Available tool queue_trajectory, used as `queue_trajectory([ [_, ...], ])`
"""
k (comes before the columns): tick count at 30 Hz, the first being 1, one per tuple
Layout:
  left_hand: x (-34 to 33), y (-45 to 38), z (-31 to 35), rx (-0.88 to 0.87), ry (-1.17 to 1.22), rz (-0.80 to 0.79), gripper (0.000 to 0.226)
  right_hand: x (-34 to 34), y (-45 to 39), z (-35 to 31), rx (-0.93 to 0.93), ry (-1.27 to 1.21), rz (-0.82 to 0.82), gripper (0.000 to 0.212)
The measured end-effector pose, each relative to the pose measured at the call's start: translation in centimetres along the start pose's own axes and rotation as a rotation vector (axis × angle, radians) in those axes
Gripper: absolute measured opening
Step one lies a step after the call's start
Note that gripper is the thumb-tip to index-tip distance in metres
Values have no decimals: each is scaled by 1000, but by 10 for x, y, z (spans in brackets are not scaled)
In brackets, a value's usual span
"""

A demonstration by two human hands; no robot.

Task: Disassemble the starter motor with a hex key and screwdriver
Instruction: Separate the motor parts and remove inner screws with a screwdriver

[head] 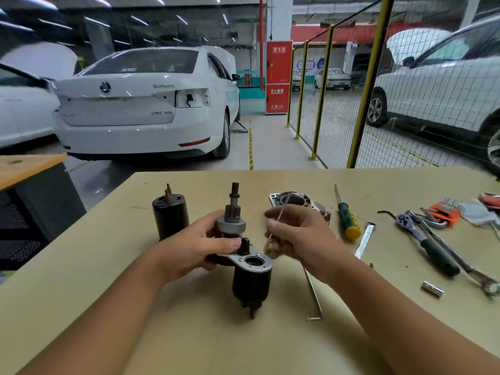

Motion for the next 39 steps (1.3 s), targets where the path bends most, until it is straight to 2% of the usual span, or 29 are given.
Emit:
queue_trajectory([
  [4, 2, 1, -4, 5, -73, -61, 60, -4, 2, 4, 12, -8, 19, 56],
  [6, 2, 2, -3, 7, -87, -77, 57, -2, 2, 4, 15, -26, 37, 62],
  [8, 2, 2, -1, 18, -135, -55, 43, 0, 0, 3, 5, -63, 34, 48],
  [11, 4, 1, 0, 46, -196, -5, 34, -2, 1, 2, -41, -55, -19, 12],
  [15, 5, -6, -4, 109, -156, 42, 34, -3, 0, 3, -103, -103, 11, 18],
  [18, 7, -9, -5, 141, -139, 86, 35, 0, 0, -2, -106, -112, -24, 5],
  [20, 9, -10, -5, 150, -116, 146, 37, 2, 1, -5, -122, -100, -50, 17],
  [23, 10, -12, -6, 107, -87, 208, 34, 5, 2, -9, -129, -111, -115, 24],
  [26, 11, -13, -5, 16, -106, 254, 22, 4, 4, -8, -164, -85, -219, 27],
  [28, 14, -12, -4, -39, -170, 332, 17, 7, 4, -5, -203, 3, -254, 25],
  [30, 16, -13, -4, -72, -263, 430, 22, 10, 2, -5, -201, 196, -301, 20],
  [32, 14, -11, -3, -86, -368, 522, 25, 13, 1, -6, -123, 461, -367, 18],
  [34, 14, -5, 4, -69, -484, 587, 40, 15, -1, -8, 24, 756, -456, 17],
  [36, 20, 6, 10, 24, -668, 553, 75, 14, -2, -9, 159, 996, -600, 19],
  [37, 23, 13, 12, 110, -739, 480, 90, 13, -2, -9, 188, 1060, -662, 19],
  [39, 26, 25, 13, 266, -786, 278, 108, 9, -1, -7, 195, 1112, -728, 18],
])
Point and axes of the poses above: each hand's wrist, its own y-axis away from the middle knuckle, its own x-axis out of the back of the hand, z = x × y, the point moved 1 cm from there along -y, towards the middle knuckle, and after that the axes turned 15 degrees about x, right-handed, at the moved point
